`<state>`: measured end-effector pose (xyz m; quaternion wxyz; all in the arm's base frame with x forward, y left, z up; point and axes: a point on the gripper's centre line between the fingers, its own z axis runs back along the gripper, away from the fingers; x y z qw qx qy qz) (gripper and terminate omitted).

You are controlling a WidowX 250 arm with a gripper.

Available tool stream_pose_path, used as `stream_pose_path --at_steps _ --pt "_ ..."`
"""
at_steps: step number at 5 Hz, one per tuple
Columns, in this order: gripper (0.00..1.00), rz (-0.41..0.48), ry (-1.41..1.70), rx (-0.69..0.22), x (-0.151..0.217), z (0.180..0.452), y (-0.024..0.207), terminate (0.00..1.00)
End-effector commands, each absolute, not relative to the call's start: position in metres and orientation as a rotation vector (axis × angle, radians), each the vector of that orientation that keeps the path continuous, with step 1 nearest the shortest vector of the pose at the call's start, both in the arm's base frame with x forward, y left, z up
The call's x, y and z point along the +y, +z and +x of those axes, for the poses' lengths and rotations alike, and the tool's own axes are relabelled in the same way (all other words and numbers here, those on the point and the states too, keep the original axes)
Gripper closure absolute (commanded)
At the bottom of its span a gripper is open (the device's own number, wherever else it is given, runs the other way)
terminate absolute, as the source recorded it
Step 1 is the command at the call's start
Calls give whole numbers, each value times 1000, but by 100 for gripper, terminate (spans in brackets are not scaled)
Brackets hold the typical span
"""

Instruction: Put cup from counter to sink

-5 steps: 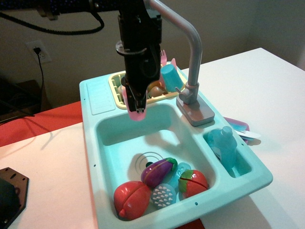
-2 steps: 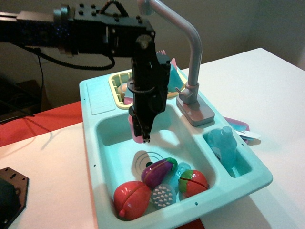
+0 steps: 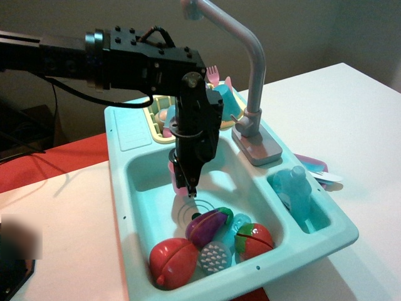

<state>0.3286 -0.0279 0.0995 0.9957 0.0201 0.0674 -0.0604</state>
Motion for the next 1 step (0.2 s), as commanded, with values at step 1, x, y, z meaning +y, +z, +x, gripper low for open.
stream_pose_path --at_steps 1 --pt "0 51 -79 114 -22 332 107 100"
